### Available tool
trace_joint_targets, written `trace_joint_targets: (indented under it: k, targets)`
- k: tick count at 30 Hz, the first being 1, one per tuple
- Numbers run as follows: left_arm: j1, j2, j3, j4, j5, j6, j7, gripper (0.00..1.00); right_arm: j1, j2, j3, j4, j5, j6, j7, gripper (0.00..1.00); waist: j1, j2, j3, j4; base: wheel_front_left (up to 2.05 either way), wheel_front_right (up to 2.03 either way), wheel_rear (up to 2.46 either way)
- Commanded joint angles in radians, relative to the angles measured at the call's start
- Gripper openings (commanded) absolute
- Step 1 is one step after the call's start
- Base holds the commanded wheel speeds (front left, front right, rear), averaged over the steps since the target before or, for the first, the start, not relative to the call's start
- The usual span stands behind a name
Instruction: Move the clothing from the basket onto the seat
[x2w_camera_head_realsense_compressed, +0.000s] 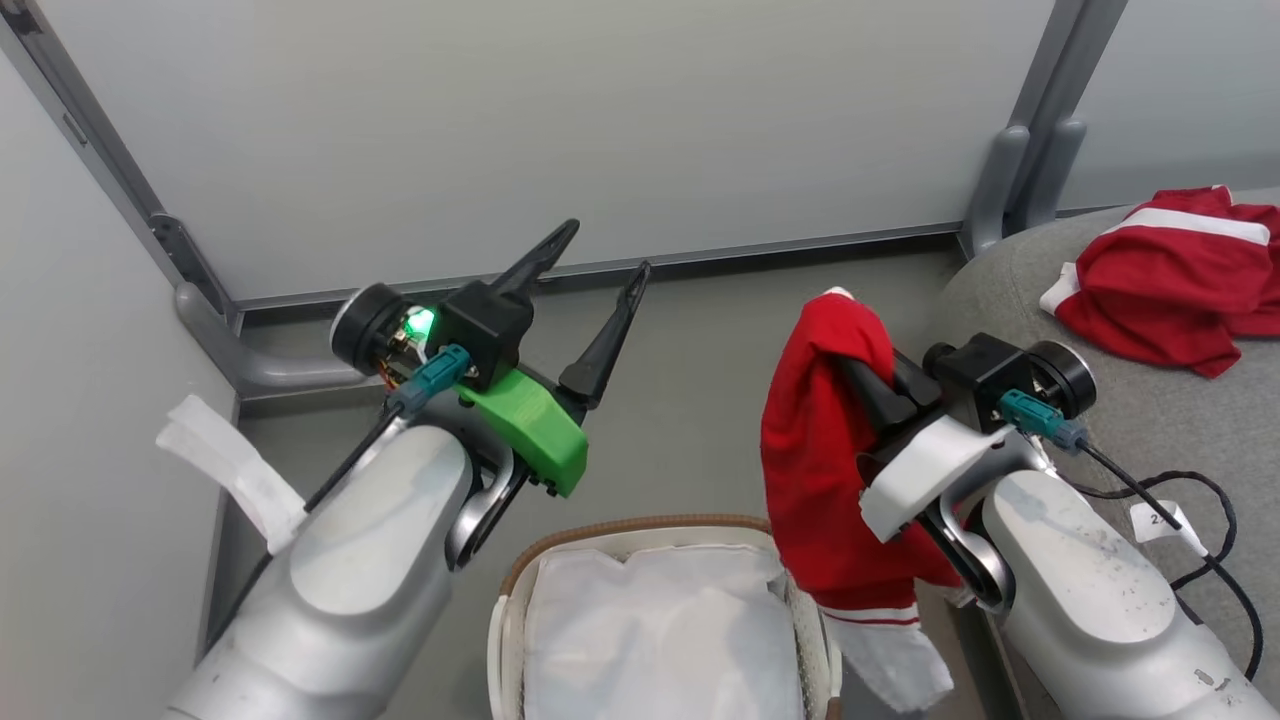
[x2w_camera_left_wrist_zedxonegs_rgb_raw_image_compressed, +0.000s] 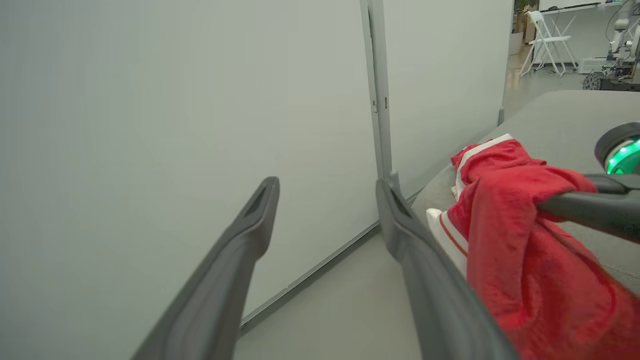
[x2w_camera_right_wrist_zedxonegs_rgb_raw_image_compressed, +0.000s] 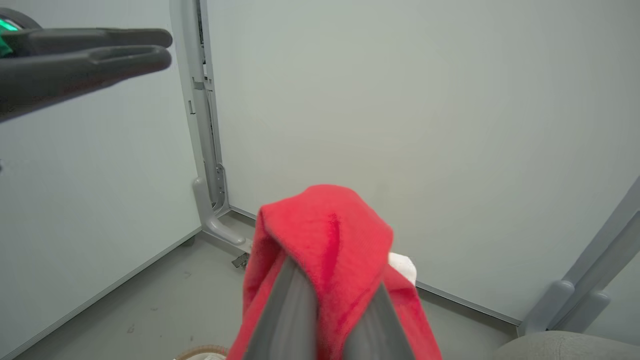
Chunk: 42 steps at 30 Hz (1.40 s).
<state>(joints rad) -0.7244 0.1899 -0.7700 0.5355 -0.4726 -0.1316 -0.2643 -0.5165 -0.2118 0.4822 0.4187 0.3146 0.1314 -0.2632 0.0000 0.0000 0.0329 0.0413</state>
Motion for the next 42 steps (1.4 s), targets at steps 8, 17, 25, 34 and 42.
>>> trace_joint_targets:
  k: [8, 17, 25, 34, 42]
  targets:
    - [0.193, -0.046, 0.073, -0.053, 0.047, 0.002, 0.0, 1.0, 0.046, -0.003, -0.064, -0.022, -0.024, -0.001, -0.002, 0.0, 0.0, 0.0, 0.006, -0.002, 0.0, 0.0, 0.0]
    - [0.325, -0.098, 0.161, -0.091, 0.105, 0.002, 0.0, 1.0, 0.066, -0.005, -0.104, -0.032, -0.035, -0.001, -0.002, 0.0, 0.0, 0.0, 0.003, -0.001, 0.0, 0.0, 0.0]
    - [0.382, -0.126, 0.178, -0.105, 0.138, 0.002, 0.0, 1.0, 0.083, 0.0, -0.139, -0.044, -0.053, -0.001, -0.002, 0.0, 0.0, 0.0, -0.009, -0.019, 0.0, 0.0, 0.0]
    - [0.421, -0.134, 0.209, -0.14, 0.151, 0.002, 0.0, 1.0, 0.082, -0.02, -0.171, -0.067, -0.081, -0.001, -0.002, 0.0, 0.0, 0.0, 0.006, -0.136, 0.0, 0.0, 0.0]
    - [0.408, -0.138, 0.199, -0.148, 0.16, 0.002, 0.0, 1.0, 0.051, -0.034, -0.212, -0.087, -0.095, -0.001, -0.002, 0.0, 0.0, 0.0, 0.049, -0.277, 0.0, 0.0, 0.0]
